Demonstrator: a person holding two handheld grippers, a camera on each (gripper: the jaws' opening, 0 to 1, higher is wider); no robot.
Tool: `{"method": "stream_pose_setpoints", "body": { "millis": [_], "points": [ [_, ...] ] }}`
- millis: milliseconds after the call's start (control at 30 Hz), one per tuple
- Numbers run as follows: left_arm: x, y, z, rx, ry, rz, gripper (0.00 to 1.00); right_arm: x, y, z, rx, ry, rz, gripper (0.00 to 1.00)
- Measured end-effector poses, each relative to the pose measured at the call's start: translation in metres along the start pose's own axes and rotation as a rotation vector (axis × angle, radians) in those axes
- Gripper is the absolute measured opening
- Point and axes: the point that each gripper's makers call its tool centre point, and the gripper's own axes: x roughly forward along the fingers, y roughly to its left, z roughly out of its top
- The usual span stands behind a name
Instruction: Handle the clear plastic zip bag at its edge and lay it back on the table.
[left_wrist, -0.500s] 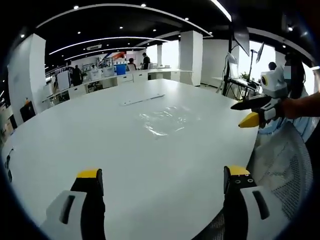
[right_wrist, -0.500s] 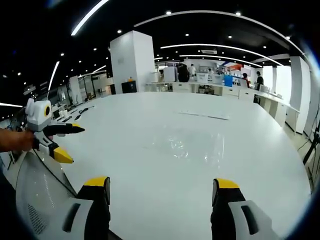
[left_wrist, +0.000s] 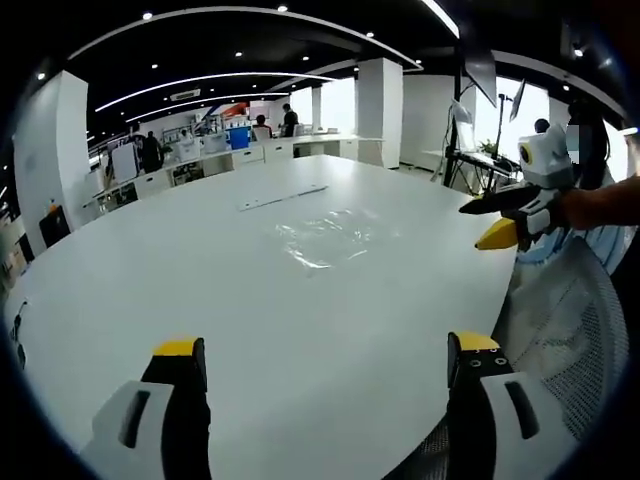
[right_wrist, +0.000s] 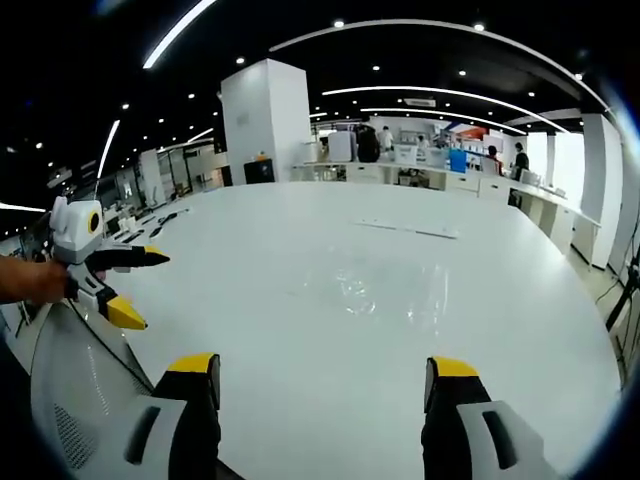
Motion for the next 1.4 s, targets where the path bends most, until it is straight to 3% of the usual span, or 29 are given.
{"method": "stream_pose_setpoints", "body": {
  "millis": [1167, 1400],
  "points": [
    [-0.001, 0.001, 0.001, -0.002, 0.000, 0.003, 0.99, 0.008, 0.004, -0.006, -0.016, 0.032, 0.028, 0.84],
    [-0.001, -0.002, -0.002, 0.005, 0.012, -0.007, 0.99, 0.016, 0.001, 0.000, -0.037, 0.037, 0.039, 0.84]
  ]
}}
